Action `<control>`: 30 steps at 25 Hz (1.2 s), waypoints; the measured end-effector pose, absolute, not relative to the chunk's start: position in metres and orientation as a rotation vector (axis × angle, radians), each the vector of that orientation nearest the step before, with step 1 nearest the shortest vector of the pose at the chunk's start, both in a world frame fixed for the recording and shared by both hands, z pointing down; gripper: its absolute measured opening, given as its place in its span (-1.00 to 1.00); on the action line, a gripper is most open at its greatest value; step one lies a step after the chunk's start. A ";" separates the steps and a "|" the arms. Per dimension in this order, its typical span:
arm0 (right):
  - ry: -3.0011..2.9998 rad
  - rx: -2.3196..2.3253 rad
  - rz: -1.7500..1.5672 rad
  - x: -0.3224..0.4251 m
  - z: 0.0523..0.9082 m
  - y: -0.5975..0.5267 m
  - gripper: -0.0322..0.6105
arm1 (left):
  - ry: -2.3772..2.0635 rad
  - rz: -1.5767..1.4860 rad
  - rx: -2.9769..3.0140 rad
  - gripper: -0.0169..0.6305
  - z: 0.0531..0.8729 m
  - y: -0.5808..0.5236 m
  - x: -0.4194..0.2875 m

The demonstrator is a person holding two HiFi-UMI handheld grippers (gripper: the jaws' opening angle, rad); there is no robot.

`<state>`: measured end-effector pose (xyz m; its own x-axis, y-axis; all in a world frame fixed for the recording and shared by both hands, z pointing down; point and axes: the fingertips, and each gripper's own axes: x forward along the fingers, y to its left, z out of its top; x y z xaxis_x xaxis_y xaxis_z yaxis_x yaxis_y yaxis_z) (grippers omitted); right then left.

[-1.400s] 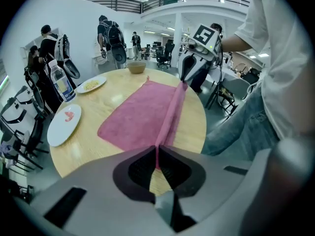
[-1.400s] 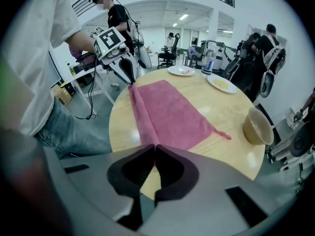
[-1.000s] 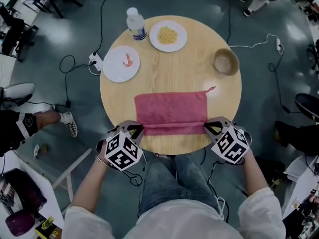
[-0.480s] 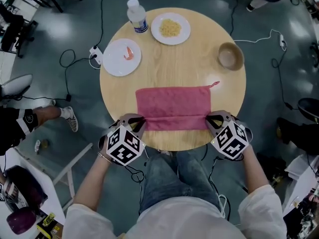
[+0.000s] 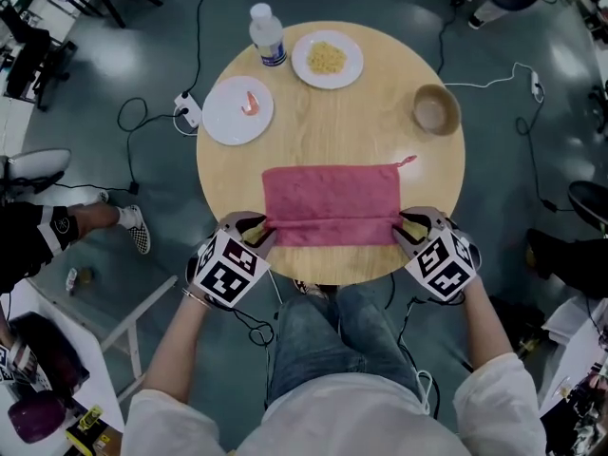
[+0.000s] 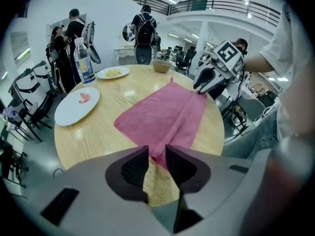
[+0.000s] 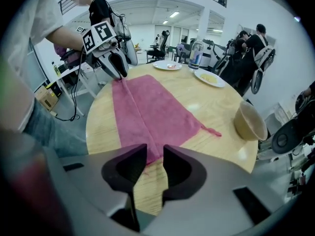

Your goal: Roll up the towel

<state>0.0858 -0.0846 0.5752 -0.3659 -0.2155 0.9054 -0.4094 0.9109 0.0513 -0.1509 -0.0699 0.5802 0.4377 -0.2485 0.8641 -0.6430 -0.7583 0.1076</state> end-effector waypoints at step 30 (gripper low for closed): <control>-1.996 0.348 0.082 0.076 0.589 -0.031 -0.66 | -0.592 1.498 2.488 -0.64 0.591 -0.025 -0.127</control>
<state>0.0756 -0.0315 0.5890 -0.3985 -0.2072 0.8935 -0.2801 0.9551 0.0965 -0.1266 -0.0249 0.5905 0.4143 -0.2434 0.8770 -0.4219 -0.9052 -0.0520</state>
